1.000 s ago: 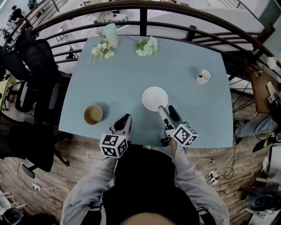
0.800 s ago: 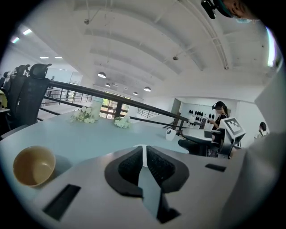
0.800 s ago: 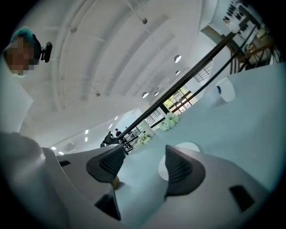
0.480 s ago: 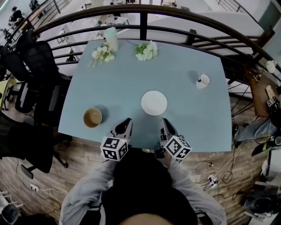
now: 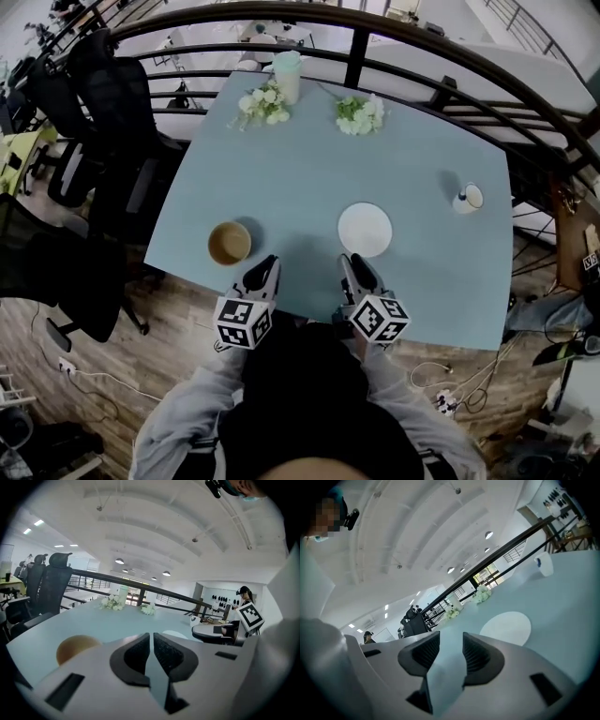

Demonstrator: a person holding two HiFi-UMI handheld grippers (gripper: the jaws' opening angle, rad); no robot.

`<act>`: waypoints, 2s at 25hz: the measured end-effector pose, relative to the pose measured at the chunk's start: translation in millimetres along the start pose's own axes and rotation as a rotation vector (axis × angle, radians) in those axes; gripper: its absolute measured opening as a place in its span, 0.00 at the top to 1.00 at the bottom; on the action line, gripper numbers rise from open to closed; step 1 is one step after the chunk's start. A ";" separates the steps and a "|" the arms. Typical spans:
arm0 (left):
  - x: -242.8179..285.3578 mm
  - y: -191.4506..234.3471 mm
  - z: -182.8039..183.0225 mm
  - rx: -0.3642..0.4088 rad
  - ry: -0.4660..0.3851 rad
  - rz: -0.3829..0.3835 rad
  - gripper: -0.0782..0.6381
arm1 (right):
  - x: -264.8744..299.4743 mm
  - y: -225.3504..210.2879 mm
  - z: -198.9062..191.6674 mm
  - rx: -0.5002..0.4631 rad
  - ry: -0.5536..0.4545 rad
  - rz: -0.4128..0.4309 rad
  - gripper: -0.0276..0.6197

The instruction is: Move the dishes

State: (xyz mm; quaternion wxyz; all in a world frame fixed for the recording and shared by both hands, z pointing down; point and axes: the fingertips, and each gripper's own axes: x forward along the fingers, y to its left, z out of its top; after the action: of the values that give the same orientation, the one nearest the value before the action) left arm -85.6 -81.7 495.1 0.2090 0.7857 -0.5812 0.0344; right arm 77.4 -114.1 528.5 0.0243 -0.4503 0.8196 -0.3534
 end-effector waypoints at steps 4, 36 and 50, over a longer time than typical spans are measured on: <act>-25.6 45.5 12.1 -0.027 -0.019 0.082 0.84 | 34.8 37.7 -18.6 -0.018 0.077 0.059 0.70; -73.8 265.5 8.0 -0.149 0.042 0.140 0.84 | 171.4 122.7 -155.2 -0.002 0.326 -0.145 0.90; -40.0 242.1 13.5 -0.107 0.066 0.024 0.84 | 152.0 107.0 -133.1 0.051 0.248 -0.232 0.91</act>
State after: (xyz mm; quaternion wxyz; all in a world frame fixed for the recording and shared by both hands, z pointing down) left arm -325.6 -108.1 540.7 0.2694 0.7647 -0.5844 0.0318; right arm -137.6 -117.9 606.1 -0.1064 -0.4940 0.7497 -0.4273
